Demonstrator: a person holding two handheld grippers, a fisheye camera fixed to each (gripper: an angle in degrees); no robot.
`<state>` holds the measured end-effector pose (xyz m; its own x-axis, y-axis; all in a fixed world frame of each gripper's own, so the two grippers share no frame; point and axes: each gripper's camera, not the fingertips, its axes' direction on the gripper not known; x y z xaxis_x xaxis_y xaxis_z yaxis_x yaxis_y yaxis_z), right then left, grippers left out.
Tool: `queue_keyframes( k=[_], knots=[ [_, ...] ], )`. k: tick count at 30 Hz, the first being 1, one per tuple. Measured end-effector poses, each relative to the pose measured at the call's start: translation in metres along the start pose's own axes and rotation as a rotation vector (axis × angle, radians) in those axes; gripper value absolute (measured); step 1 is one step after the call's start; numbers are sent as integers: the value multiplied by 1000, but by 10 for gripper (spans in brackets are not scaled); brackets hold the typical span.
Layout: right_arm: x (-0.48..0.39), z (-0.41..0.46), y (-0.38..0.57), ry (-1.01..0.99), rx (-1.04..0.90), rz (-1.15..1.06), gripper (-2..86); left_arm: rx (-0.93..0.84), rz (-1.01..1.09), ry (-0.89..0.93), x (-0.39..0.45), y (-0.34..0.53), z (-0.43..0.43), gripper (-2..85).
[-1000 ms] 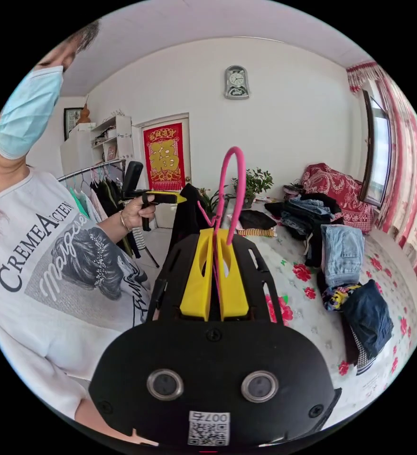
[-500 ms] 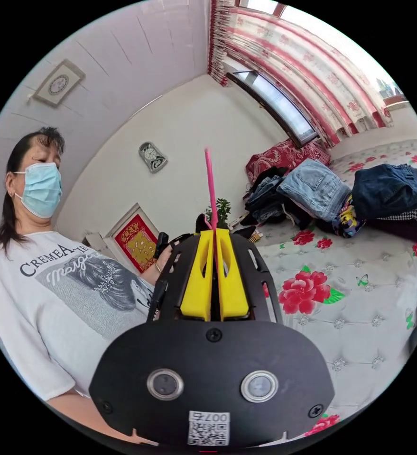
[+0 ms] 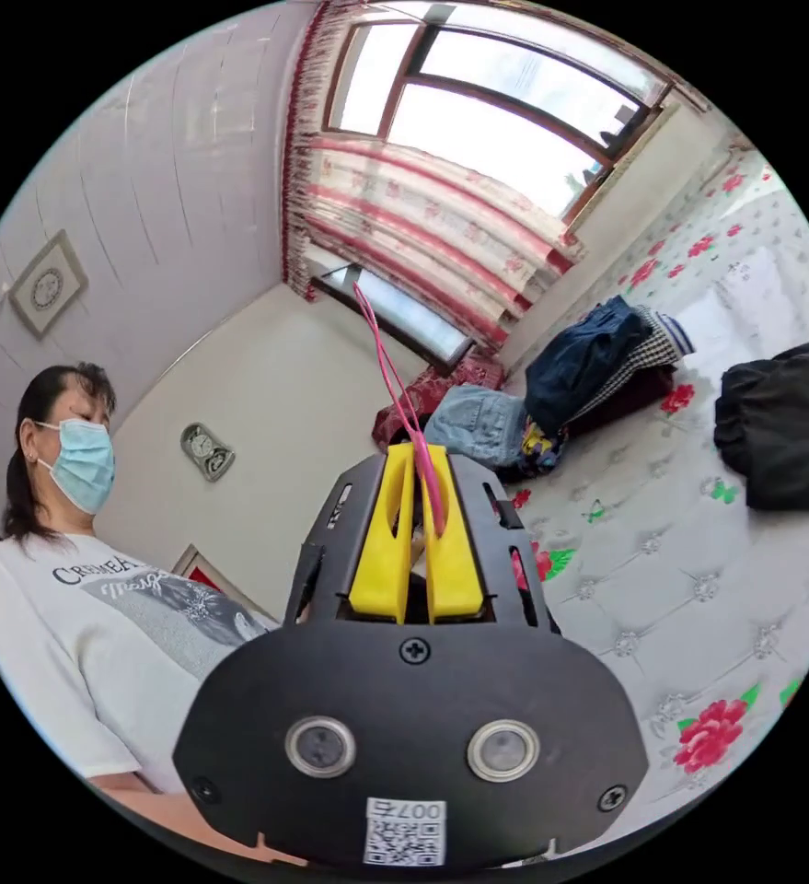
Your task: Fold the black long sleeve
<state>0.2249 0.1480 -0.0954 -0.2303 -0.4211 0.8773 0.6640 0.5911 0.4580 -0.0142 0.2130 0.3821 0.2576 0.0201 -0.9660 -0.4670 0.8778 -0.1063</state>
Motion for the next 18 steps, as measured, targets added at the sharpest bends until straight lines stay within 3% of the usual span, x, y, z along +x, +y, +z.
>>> queue_keyframes(
  k=[5, 7, 9, 12, 18],
  knots=[
    [43, -124, -25, 460, 177, 122, 20, -88, 135, -86, 50, -28, 3, -9],
    [59, -162, -27, 732, 160, 132, 56, -95, 150, -96, 64, -36, 4, -9],
    [99, -206, -19, 966, 74, 303, 93, -95, 140, -98, 76, -46, 0, -9],
    [117, -244, 12, 996, 65, 467, 110, -93, 128, -105, 89, -56, -9, -9],
    [86, -173, 48, 1047, -120, 249, 101, -101, 134, -109, 119, -69, -21, -9]
  ],
)
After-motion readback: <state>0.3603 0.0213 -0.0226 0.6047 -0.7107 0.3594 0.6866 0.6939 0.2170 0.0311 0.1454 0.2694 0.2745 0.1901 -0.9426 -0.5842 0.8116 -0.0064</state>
